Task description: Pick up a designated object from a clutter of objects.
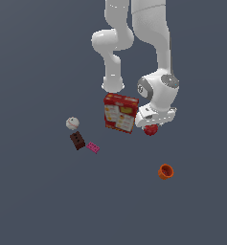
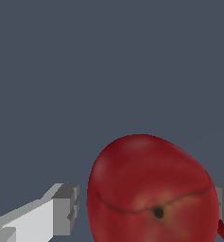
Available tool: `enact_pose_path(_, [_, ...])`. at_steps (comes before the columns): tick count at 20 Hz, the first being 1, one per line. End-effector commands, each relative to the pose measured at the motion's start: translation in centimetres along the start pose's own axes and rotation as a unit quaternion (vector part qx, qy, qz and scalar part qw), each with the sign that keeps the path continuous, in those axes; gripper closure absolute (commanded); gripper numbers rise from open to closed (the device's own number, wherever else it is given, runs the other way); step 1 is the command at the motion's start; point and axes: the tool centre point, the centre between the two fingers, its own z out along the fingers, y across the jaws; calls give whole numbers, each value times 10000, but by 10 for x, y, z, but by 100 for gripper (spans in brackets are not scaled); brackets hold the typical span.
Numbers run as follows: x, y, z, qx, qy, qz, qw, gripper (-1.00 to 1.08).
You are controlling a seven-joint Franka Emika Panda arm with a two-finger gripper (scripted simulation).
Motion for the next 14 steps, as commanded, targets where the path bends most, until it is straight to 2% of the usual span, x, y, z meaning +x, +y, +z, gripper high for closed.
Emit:
enact_pose_path(1, [-1,1,8,-4,-18,11,10000,-92])
enact_pose_path(4, [-1,1,11,-4,-18,11,10000,-92])
enact_pose_path(5, [-1,1,11,-4,-18,11,10000,108])
enact_pose_path(14, [-1,1,11,-4,-18,11,10000,108])
